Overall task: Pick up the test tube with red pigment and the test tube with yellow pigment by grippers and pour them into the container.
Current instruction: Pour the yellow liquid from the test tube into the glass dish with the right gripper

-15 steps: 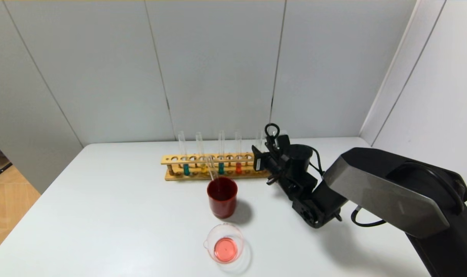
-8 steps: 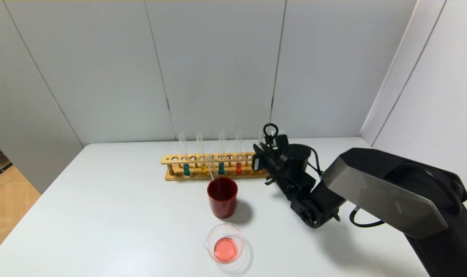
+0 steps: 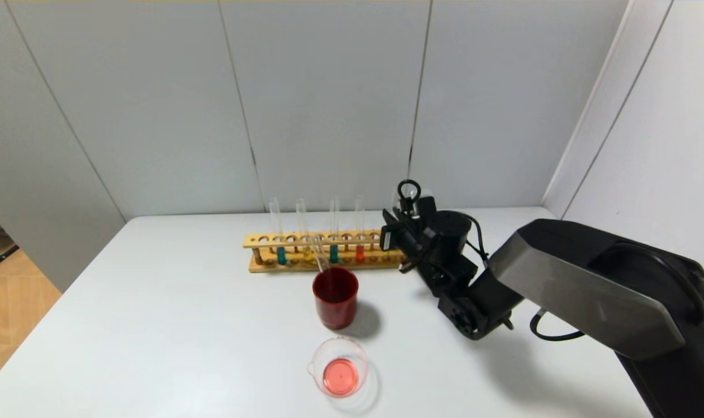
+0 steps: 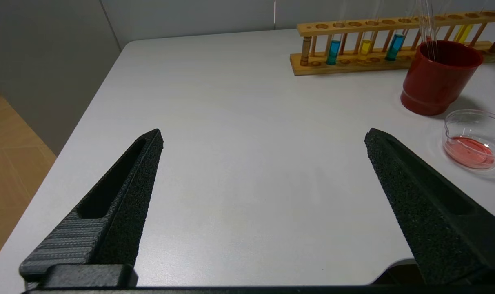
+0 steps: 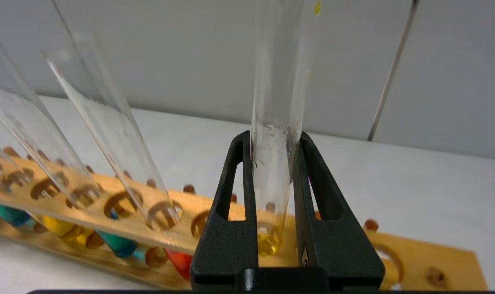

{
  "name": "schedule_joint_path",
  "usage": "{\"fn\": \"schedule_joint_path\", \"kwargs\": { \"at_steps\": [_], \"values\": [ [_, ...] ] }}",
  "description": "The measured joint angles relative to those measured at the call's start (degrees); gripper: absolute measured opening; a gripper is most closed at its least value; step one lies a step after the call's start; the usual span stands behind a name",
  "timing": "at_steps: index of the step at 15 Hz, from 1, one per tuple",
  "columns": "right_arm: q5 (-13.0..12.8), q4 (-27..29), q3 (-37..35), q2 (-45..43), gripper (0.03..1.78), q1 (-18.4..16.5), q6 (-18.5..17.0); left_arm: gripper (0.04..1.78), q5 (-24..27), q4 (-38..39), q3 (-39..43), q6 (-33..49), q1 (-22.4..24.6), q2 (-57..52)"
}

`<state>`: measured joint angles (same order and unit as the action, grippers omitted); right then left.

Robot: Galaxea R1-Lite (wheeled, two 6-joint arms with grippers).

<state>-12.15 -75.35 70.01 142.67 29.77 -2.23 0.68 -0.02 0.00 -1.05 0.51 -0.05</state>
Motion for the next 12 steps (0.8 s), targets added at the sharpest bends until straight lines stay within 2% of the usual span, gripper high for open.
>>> {"fn": "schedule_joint_path", "kwargs": {
  "at_steps": [12],
  "values": [
    [0.7,0.8,2.2,-11.1,0.28,-0.1,4.0,1.75,0.0,0.0,0.0,0.0,0.0,0.0]
  ]
}}
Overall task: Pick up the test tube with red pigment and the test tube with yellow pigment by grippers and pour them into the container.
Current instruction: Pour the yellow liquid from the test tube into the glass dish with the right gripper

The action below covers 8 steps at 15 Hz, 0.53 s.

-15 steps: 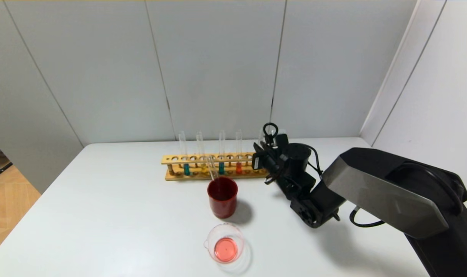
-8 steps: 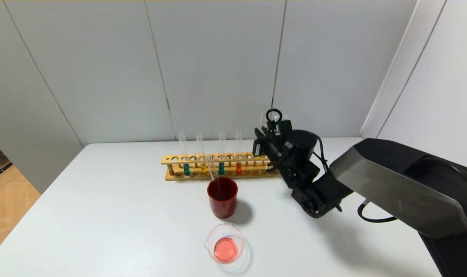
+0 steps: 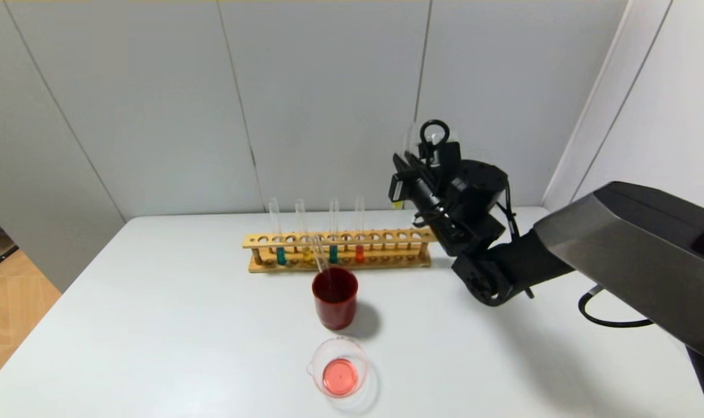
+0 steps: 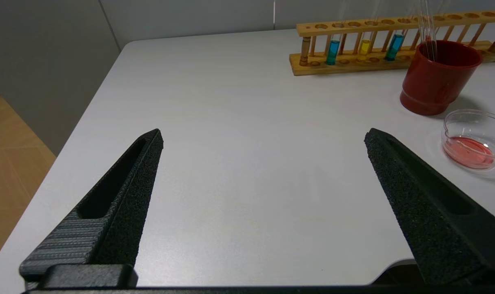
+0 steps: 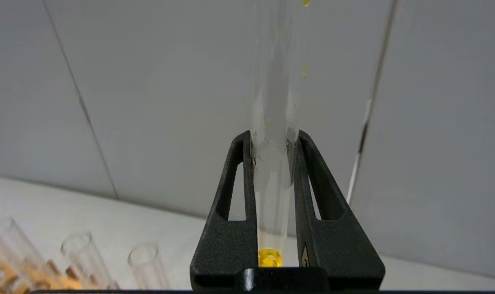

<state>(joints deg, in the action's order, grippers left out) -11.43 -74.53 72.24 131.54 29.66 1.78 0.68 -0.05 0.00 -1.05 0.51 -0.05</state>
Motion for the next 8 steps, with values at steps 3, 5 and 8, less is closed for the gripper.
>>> {"fn": "schedule_joint_path", "kwargs": {
  "at_steps": [3,5,8],
  "values": [
    [0.0,1.5,-2.0,-4.8,0.28,0.3,1.6,1.75,0.0,0.0,0.0,0.0,0.0,0.0],
    [0.0,2.2,-4.6,-8.8,0.28,0.4,3.5,1.75,0.0,0.0,0.0,0.0,0.0,0.0],
    [0.1,2.5,-10.1,-16.5,0.28,0.8,6.4,1.75,0.0,0.0,0.0,0.0,0.0,0.0]
  ]
}}
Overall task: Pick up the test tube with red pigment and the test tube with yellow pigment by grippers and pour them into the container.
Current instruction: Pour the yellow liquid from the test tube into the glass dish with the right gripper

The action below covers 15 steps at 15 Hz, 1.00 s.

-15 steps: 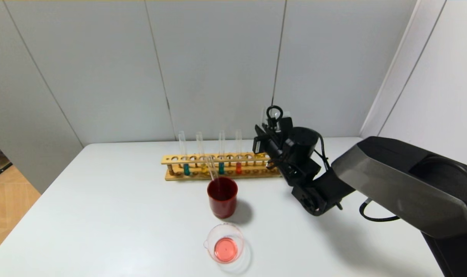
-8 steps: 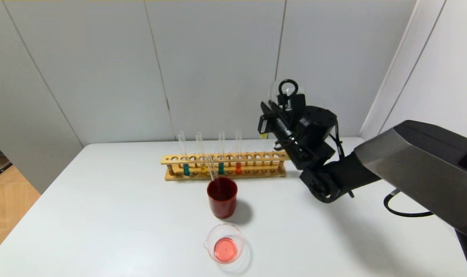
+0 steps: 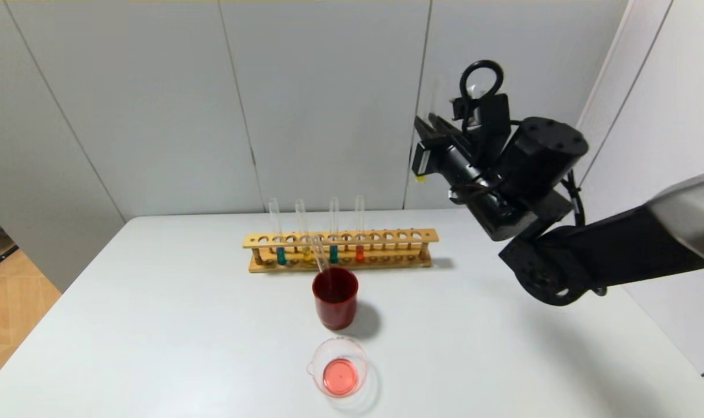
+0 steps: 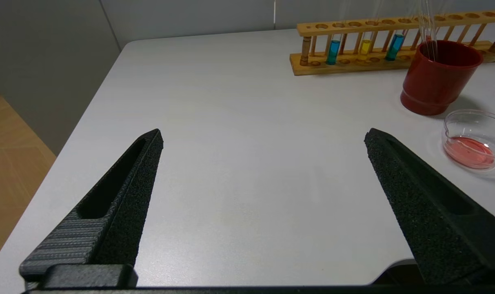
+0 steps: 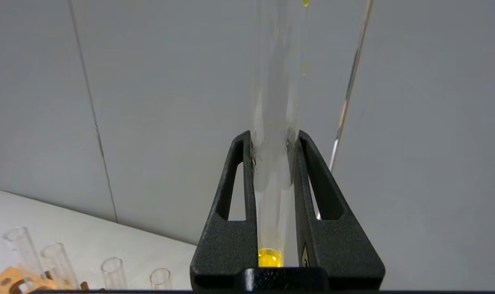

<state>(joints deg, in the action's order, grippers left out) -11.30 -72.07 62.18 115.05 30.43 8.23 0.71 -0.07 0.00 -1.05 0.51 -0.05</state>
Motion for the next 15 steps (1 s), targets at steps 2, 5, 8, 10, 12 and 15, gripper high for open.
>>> {"fn": "schedule_joint_path", "kwargs": {
  "at_steps": [2,5,8,10,12,15],
  "values": [
    [-0.3,0.6,-4.0,-5.5,0.28,0.1,0.6,1.75,0.0,0.0,0.0,0.0,0.0,0.0],
    [-0.5,3.1,-10.8,-14.6,0.28,0.2,1.1,1.75,0.0,0.0,0.0,0.0,0.0,0.0],
    [-0.9,4.6,-18.7,-23.0,0.28,0.8,1.3,1.75,0.0,0.0,0.0,0.0,0.0,0.0],
    [-1.1,4.7,-25.2,-27.3,0.28,2.0,1.5,1.75,0.0,0.0,0.0,0.0,0.0,0.0],
    [-1.2,4.5,-30.6,-30.4,0.28,3.3,2.6,1.75,0.0,0.0,0.0,0.0,0.0,0.0],
    [-1.4,4.1,-37.0,-33.6,0.28,6.2,4.3,1.75,0.0,0.0,0.0,0.0,0.0,0.0]
  ]
}}
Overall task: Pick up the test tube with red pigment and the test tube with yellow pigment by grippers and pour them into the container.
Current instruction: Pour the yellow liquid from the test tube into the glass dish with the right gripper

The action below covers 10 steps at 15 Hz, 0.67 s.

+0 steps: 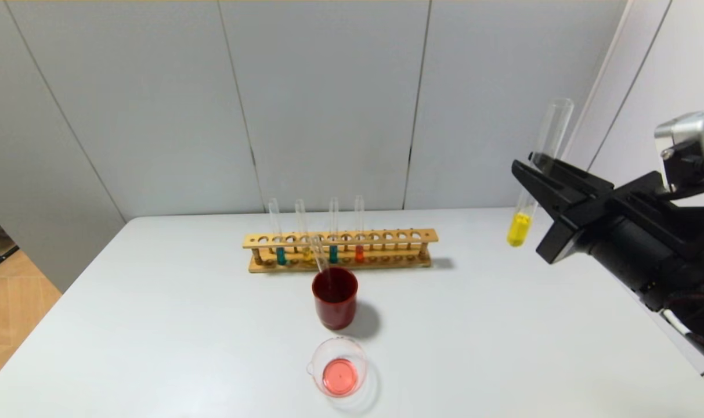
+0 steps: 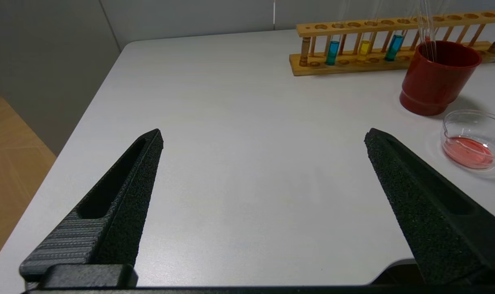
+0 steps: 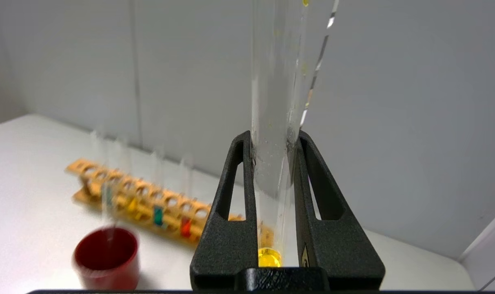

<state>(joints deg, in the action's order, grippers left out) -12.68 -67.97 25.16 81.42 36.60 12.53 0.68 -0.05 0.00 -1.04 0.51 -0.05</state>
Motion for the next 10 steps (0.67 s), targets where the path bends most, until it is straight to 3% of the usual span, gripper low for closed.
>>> {"fn": "schedule_joint_path", "kwargs": {
  "at_steps": [3,10],
  "values": [
    [-1.7,-0.1,-3.6,-1.0,0.28,3.5,0.0,1.75,0.0,0.0,0.0,0.0,0.0,0.0],
    [-1.8,-0.2,-6.6,3.3,0.28,10.3,0.5,1.75,0.0,0.0,0.0,0.0,0.0,0.0]
  ]
}}
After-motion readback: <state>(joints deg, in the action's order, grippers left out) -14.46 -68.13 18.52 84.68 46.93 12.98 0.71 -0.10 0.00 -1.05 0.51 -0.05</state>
